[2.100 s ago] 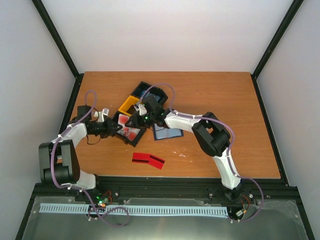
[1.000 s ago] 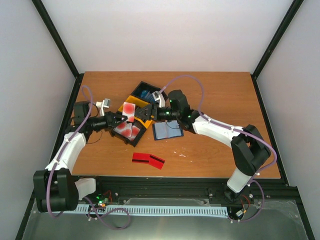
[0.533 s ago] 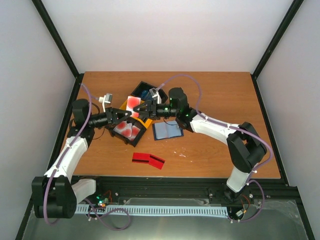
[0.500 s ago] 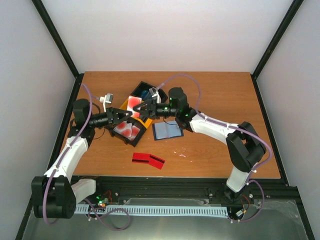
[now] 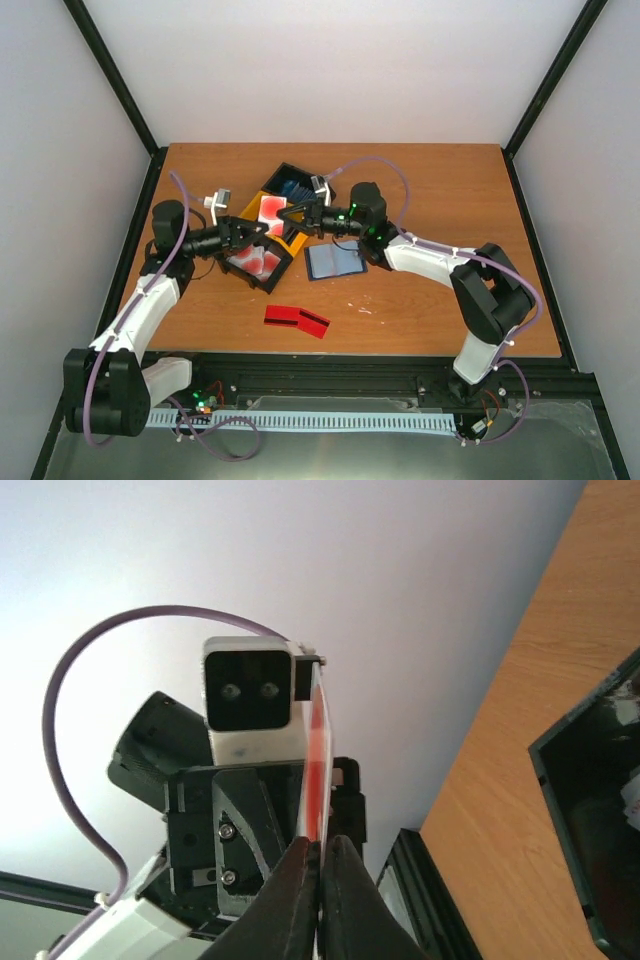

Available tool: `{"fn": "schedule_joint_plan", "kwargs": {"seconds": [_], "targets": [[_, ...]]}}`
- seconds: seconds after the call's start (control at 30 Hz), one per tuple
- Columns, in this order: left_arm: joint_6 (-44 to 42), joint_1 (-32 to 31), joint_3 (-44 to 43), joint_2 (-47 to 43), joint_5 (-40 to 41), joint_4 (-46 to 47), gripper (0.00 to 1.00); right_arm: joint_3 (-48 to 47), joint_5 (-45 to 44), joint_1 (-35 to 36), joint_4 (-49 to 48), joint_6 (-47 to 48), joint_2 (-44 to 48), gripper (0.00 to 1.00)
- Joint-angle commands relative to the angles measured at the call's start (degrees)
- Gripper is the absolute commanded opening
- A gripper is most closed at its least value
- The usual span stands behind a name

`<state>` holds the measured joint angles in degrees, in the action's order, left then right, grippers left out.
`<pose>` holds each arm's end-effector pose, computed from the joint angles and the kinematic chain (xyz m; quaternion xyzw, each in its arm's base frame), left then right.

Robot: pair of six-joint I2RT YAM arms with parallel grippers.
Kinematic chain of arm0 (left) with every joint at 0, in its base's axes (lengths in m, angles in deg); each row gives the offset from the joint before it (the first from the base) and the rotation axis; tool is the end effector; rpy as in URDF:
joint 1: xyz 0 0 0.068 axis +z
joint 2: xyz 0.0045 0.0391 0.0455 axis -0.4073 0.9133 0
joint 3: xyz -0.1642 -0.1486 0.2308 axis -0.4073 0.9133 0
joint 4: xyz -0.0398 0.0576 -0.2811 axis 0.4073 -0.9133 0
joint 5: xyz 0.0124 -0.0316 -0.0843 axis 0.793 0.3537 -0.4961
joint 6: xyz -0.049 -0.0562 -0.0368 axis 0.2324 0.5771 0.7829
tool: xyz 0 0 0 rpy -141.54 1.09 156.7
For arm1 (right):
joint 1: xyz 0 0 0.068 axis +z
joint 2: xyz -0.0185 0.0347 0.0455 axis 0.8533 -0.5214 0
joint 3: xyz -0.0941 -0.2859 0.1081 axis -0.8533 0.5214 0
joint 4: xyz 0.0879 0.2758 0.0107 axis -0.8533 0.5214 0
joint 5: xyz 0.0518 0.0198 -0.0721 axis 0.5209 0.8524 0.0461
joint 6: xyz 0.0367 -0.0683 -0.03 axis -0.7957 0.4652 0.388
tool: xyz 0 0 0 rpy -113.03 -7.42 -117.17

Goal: Put the credit cards into the card holder
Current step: Insert the credit card into the card holder.

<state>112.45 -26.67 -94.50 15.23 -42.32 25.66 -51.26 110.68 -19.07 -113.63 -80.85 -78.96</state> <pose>0.2459 -0.0787 0.3006 -0.0023 0.7403 -0.6373 0.2143 0.3158 0.3252 0.2975 -0.0754 0.7095 0.6827 0.1579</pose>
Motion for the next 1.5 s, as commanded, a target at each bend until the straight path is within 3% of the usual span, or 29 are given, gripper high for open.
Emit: {"fn": "schedule_joint_plan", "kwargs": {"seconds": [0.0, 0.03, 0.1, 0.17, 0.23, 0.3, 0.4, 0.47, 0.53, 0.7, 0.87, 1.07, 1.47], "targets": [[0.37, -0.67, -0.92, 0.24, 1.13, 2.89, 0.17, 1.42, 0.34, -0.87, -4.49, -1.42, 1.36, 0.03], [-0.51, -0.89, -1.12, 0.38, 1.86, 1.62, 0.23, 2.02, 0.52, -1.29, -4.44, -1.16, 1.65, 0.03], [-4.06, -1.68, -2.62, 0.97, 4.44, -3.98, 0.45, 3.70, 1.76, -3.20, -4.30, -0.75, 2.51, 0.03], [-10.27, -3.68, -5.76, 2.35, 9.16, -12.04, 0.54, 5.77, 3.82, -6.89, -1.83, 1.69, 4.04, 0.03], [-13.89, -5.98, -8.11, 4.33, 13.05, -17.44, 0.56, 6.92, 6.46, -10.41, 5.63, 7.82, 6.59, 0.03], [-15.07, -8.26, -9.53, 6.76, 17.20, -19.43, 0.58, 5.92, 7.88, -13.84, 19.59, 19.59, 8.85, 0.03], [-17.71, -13.10, -13.01, 11.58, 26.42, -25.14, 0.62, 0.18, 6.60, -17.77, 51.81, 41.41, 8.24, 0.03], [-19.53, -16.76, -15.68, 15.55, 31.60, -27.31, 0.63, -2.97, 5.37, -19.89, 64.09, 50.92, 4.92, 0.03], [-19.86, -20.34, -17.92, 20.20, 36.20, -29.04, 0.63, -4.11, 4.75, -21.30, 69.48, 55.34, 1.66, 0.03], [-21.19, -27.43, -23.95, 31.33, 45.03, -31.40, 0.55, -5.34, 2.34, -21.96, 69.29, 56.13, -2.60, 0.03], [-22.58, -30.03, -28.43, 38.45, 51.54, -33.93, 0.45, -6.42, 7.07, -21.93, 65.52, 56.21, -8.48, 0.03], [-23.50, -30.15, -30.58, 43.19, 53.19, -36.53, 0.39, -10.63, 8.46, -21.93, 63.81, 57.11, -15.23, 0.03], [-23.59, -30.24, -30.65, 46.23, 52.87, -37.90, 0.25, -11.80, 11.93, -21.95, 59.87, 55.39, -19.48, 0.03]]}}
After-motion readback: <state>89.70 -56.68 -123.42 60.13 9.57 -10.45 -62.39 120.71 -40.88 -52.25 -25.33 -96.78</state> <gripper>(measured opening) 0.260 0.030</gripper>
